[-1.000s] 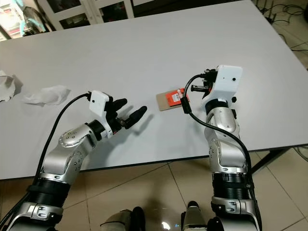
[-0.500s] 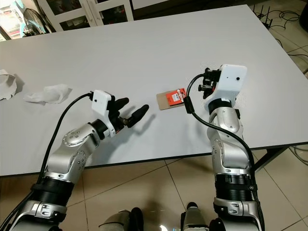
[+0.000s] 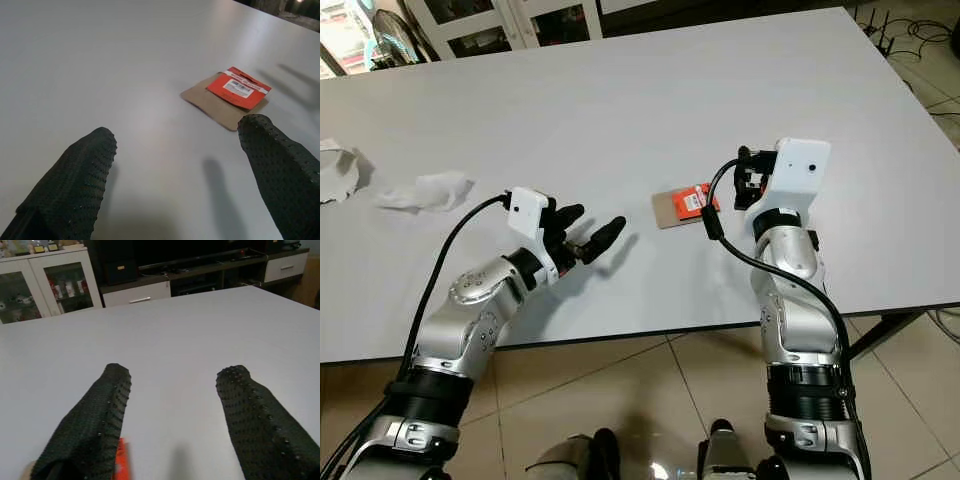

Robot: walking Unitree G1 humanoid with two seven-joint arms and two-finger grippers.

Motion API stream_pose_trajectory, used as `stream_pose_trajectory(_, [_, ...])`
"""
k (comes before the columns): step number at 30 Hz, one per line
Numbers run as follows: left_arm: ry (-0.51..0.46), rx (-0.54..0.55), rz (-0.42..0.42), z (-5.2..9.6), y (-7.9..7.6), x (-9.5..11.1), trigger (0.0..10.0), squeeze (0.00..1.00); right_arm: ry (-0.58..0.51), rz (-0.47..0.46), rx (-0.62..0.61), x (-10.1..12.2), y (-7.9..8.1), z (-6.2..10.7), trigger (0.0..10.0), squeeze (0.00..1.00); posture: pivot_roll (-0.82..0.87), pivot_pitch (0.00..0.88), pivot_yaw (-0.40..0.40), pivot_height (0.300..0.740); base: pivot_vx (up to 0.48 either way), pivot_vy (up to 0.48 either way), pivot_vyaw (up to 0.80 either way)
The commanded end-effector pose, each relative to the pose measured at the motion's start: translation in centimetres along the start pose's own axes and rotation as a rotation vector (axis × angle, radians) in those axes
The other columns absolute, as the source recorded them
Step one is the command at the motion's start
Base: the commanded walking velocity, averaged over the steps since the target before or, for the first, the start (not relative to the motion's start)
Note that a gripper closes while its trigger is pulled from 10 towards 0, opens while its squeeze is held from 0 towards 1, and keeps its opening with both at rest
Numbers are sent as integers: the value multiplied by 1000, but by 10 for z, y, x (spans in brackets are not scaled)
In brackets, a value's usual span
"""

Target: Picking trash to rubbish bin

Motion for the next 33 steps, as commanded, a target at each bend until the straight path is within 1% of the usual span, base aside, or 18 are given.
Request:
stream_pose_trajectory(1, [18, 29, 3, 3, 7, -3, 10000, 0, -3, -6, 14, 3, 5, 2, 10000, 1000, -103, 174, 125, 740, 0, 315, 0])
stream_pose_trajectory(6, [23, 31, 4, 3, 7, -3, 10000, 0, -3, -4, 12, 3, 5, 1, 10000, 1000, -103, 174, 125, 740, 0, 356, 0])
stream_pose_trajectory(33, [58, 35, -5, 4, 8, -10, 10000, 0, 8, 1, 5, 1, 6, 1, 10000, 1000, -101, 178, 129, 740, 0, 480, 0])
Point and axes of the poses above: a point about 5 cm out from each wrist's last joint towards the gripper, its own z axis pointing back from the gripper into the wrist, its own x axis along the axis of the wrist's last joint, y = z × x, the point moved 2 cm from there along -z, pointing out of the wrist towards the gripper, and after that the axes turned 12 degrees about z, right-handed, at the moved point
